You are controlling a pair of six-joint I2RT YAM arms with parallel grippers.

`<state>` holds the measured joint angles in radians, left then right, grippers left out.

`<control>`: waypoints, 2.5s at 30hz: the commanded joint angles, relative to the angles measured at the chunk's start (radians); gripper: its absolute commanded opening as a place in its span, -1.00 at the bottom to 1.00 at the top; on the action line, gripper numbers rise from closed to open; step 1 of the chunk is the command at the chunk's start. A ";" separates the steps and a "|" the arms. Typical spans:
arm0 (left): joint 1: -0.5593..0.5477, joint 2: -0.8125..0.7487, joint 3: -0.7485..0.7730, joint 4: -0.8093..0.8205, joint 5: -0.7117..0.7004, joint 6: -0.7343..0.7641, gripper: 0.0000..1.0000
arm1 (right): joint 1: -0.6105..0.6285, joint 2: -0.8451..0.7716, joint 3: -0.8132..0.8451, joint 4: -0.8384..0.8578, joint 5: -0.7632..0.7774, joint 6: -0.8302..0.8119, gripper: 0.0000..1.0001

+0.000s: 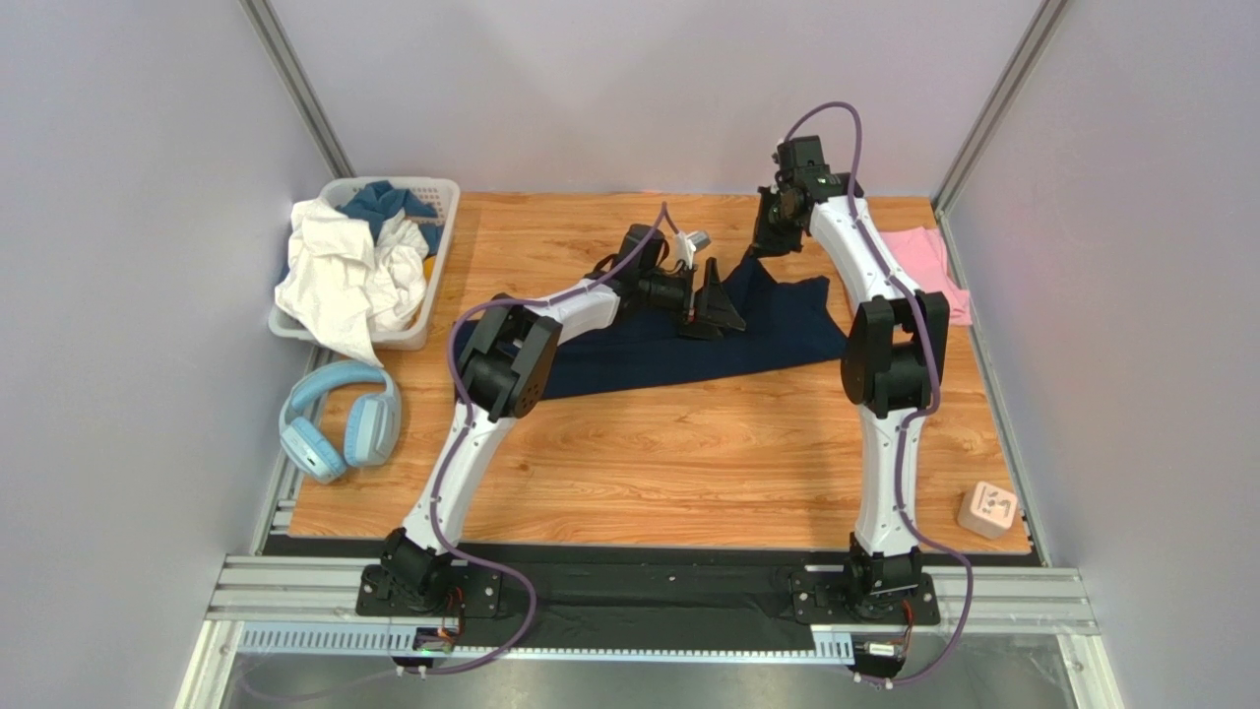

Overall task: Fold and stack the t-shirts
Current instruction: Fold the other side of the tshirt into a rectangle

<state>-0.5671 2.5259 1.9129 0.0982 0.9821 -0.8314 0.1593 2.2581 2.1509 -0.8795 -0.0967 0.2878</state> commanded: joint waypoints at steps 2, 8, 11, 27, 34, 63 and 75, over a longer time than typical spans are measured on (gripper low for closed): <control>0.039 -0.064 0.048 -0.072 -0.003 0.089 0.99 | -0.004 -0.152 -0.127 0.017 0.020 0.025 -1.00; 0.065 -0.075 0.063 -0.147 -0.016 0.164 0.99 | 0.006 -0.287 -0.377 0.096 0.022 0.048 -1.00; 0.062 -0.082 0.054 -0.144 -0.007 0.160 0.99 | 0.006 -0.275 -0.364 0.091 0.035 0.040 -1.00; -0.016 -0.167 -0.109 0.213 0.035 -0.258 0.99 | 0.008 -0.164 -0.120 0.002 0.049 0.024 -1.00; -0.040 -0.154 -0.186 0.230 -0.039 -0.284 0.99 | 0.005 -0.167 -0.138 0.004 0.051 0.024 -1.00; -0.048 -0.058 -0.016 -0.023 -0.164 -0.063 0.99 | 0.016 -0.196 -0.131 -0.004 0.038 0.031 -1.00; -0.048 -0.009 0.075 -0.055 -0.192 -0.032 0.99 | 0.016 -0.230 -0.161 -0.009 0.052 0.025 -1.00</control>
<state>-0.6136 2.4954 1.9354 0.0490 0.7982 -0.8974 0.1696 2.0846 1.9789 -0.8894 -0.0601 0.3176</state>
